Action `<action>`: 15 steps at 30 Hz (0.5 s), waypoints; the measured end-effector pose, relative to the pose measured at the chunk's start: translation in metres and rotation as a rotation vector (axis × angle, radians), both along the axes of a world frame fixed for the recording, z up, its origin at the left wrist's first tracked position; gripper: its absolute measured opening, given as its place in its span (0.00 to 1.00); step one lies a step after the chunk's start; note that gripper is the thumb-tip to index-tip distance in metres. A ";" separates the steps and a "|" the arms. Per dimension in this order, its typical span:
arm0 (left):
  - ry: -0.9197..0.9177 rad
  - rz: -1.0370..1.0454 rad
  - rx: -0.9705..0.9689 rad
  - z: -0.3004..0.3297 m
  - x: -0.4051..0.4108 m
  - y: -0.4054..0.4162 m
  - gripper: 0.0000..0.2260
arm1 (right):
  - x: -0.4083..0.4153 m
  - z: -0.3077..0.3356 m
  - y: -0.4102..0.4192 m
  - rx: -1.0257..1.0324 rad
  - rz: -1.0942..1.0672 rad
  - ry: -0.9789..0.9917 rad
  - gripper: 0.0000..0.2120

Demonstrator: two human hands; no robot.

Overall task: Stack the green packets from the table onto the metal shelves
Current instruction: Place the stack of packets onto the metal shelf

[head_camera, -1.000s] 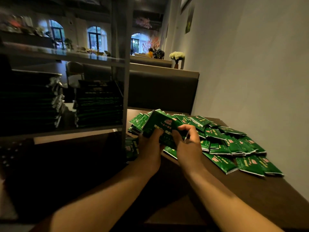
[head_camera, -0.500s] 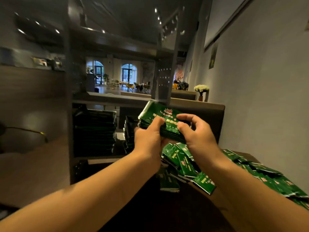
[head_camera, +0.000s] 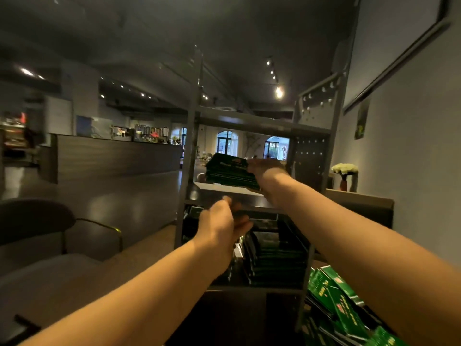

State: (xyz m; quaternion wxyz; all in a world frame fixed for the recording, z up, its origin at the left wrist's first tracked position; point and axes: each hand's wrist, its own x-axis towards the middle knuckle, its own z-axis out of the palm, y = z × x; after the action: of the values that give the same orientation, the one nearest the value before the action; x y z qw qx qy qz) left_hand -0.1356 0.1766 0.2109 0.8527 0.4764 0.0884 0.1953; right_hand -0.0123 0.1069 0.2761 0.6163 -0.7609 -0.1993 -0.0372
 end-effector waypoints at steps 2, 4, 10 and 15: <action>0.023 0.000 0.035 -0.006 0.003 0.011 0.09 | 0.016 0.001 0.020 -0.082 -0.012 -0.015 0.08; 0.042 -0.008 0.081 -0.007 0.005 0.019 0.06 | 0.029 0.000 0.038 -0.136 -0.040 0.017 0.08; 0.016 0.017 0.150 -0.006 0.008 0.032 0.10 | 0.059 -0.001 0.073 -0.297 -0.021 0.032 0.20; -0.015 0.018 0.170 -0.008 0.010 0.040 0.11 | 0.062 0.001 0.081 -0.565 -0.020 -0.031 0.14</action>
State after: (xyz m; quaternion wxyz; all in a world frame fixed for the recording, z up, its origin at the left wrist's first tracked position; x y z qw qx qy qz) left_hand -0.1256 0.2170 0.2025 0.8080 0.5449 0.0691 0.2131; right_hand 0.0498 0.1882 0.2775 0.3762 -0.9039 -0.2036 0.0021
